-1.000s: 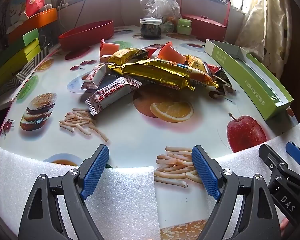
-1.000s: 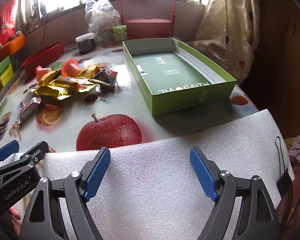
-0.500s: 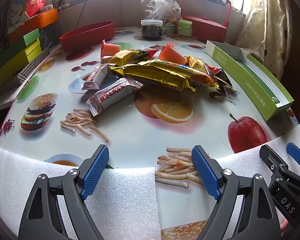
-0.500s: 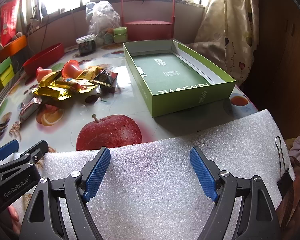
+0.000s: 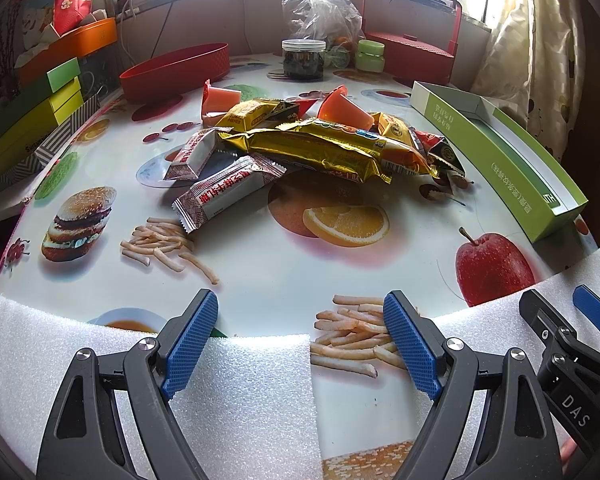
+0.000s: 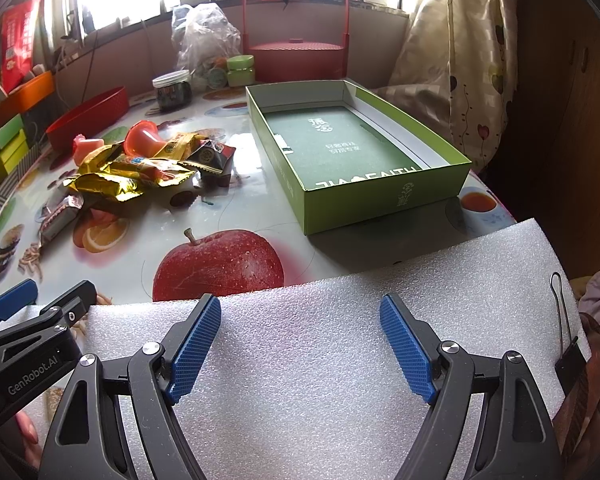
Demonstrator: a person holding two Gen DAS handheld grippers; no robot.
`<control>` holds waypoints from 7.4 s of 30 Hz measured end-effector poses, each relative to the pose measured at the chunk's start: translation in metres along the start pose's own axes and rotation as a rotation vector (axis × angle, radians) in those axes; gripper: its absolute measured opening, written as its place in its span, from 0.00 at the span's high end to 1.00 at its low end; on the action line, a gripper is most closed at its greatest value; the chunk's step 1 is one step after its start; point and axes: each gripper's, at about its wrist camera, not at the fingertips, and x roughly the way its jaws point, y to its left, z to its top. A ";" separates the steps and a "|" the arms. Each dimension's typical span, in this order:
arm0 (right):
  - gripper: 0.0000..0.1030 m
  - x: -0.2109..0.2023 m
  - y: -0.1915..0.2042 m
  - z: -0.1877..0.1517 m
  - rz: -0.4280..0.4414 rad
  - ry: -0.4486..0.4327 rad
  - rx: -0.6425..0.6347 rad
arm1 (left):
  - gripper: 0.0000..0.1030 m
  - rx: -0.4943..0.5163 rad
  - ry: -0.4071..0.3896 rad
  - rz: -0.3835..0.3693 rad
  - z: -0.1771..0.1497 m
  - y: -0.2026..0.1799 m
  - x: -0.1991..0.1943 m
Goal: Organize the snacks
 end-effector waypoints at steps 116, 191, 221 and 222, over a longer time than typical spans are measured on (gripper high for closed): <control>0.79 0.067 0.150 0.090 0.536 0.115 -0.479 | 0.80 0.148 0.011 -0.175 0.075 0.083 0.038; 0.78 0.067 -0.092 0.119 0.124 0.021 -0.038 | 0.80 0.254 0.153 -0.478 0.147 -0.177 0.069; 0.59 0.040 -0.099 0.115 0.077 -0.024 0.036 | 0.53 0.212 0.101 -0.409 0.143 -0.147 0.039; 0.59 0.037 -0.099 0.115 0.079 -0.029 0.036 | 0.53 0.208 0.098 -0.404 0.142 -0.144 0.037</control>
